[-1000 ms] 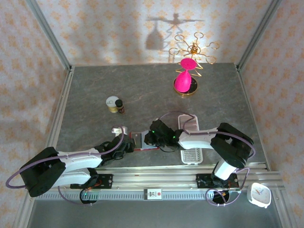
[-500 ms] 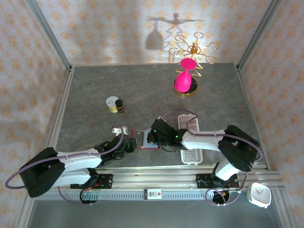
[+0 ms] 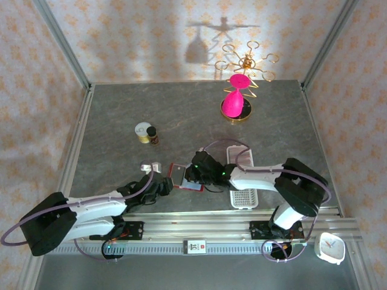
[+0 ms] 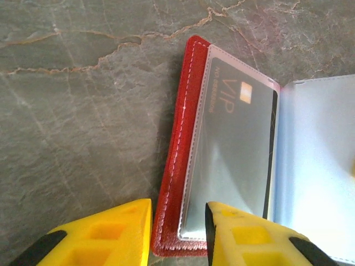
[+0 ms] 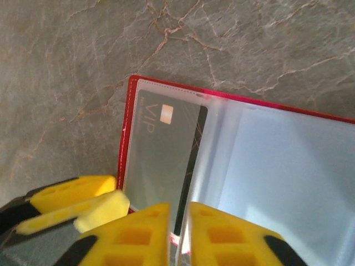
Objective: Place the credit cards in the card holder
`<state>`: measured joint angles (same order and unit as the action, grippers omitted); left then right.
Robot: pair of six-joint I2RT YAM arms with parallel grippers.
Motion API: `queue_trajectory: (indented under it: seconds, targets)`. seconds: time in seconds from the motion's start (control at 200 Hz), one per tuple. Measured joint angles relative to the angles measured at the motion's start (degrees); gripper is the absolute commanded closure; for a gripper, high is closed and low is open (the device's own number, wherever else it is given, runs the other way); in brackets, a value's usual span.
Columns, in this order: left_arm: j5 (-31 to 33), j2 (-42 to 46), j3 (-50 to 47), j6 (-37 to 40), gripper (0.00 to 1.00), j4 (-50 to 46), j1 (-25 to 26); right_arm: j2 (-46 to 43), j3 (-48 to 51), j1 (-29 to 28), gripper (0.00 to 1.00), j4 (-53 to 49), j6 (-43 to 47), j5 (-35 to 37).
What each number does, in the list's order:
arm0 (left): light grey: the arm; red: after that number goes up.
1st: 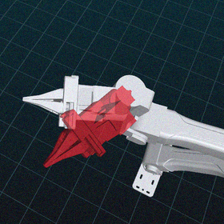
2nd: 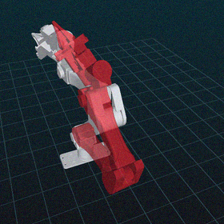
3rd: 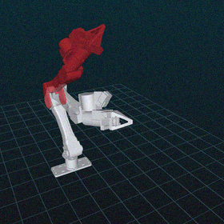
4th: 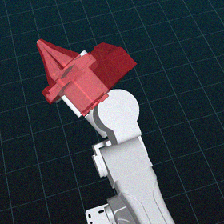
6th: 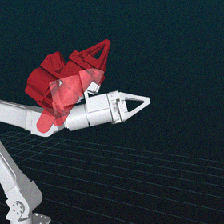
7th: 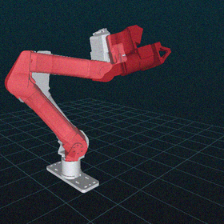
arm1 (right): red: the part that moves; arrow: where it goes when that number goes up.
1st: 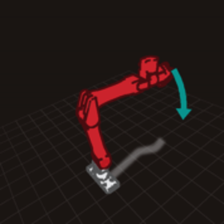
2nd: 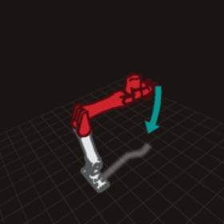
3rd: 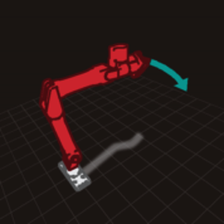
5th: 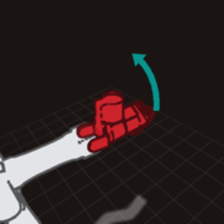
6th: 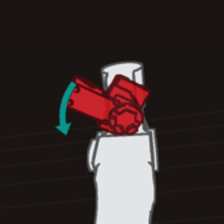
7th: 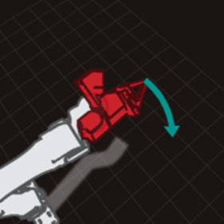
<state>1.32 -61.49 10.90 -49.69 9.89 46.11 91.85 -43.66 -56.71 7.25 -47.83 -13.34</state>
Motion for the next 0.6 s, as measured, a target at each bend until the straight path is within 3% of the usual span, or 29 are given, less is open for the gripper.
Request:
queue_trajectory:
  seconds: [0.3,0.601]
  targets:
    - [2.8,7.5,-0.1,-0.4,0.54,-7.5,-0.1,6.9,-6.1,0.0,0.49,4.0,-1.2,-2.1]
    - [8.5,12.2,-0.1,-0.6,0.53,-14.4,-0.5,8.7,-9.9,0.8,0.49,4.1,-1.9,-1.6]
